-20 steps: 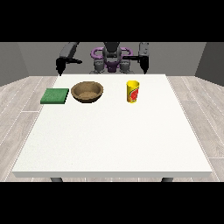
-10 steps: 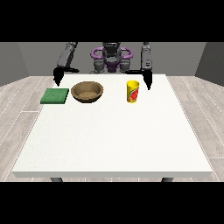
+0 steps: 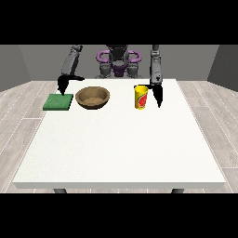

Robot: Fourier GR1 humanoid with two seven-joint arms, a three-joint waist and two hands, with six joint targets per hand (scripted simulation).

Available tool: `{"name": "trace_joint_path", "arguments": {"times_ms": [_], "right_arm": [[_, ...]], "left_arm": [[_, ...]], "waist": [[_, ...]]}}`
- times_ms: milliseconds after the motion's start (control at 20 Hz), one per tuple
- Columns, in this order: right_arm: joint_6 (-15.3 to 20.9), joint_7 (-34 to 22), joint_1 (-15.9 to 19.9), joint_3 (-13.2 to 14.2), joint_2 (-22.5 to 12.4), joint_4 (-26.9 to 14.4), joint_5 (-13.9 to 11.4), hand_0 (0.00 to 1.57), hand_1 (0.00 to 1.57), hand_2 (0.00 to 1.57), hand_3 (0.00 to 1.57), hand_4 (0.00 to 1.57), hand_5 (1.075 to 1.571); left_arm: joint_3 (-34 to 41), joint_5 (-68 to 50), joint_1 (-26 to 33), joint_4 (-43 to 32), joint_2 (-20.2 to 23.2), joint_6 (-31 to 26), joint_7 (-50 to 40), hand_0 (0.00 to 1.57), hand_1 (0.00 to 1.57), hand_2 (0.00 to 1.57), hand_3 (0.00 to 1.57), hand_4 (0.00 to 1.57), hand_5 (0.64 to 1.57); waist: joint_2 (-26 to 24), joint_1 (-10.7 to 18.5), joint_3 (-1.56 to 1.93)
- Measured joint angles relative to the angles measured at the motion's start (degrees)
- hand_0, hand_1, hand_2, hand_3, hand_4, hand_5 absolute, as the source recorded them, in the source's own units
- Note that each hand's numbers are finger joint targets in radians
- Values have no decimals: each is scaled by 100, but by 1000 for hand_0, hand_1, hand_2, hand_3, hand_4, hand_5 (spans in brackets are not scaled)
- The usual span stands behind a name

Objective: Pick the cup and pour the ball into the bowl, then pick the bowl and place it on the pad

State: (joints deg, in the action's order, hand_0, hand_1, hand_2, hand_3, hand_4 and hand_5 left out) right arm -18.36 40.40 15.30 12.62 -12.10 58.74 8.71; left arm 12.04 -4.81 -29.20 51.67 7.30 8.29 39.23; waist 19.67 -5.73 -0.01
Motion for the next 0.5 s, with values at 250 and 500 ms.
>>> {"name": "trace_joint_path", "arguments": {"times_ms": [250,500], "right_arm": [[-157,169,295,155,-255,-312,55,0,0,0,0,0,1546],[-319,332,438,144,-435,-251,116,0,0,0,0,0,1540]], "left_arm": [[105,-5,-333,-485,10,58,371,0,0,0,0,0,1395],[253,-54,-383,-513,33,226,737,1231,1231,1571,1480,1073,1571]], "waist": [[281,-78,-1],[518,-221,42]]}}
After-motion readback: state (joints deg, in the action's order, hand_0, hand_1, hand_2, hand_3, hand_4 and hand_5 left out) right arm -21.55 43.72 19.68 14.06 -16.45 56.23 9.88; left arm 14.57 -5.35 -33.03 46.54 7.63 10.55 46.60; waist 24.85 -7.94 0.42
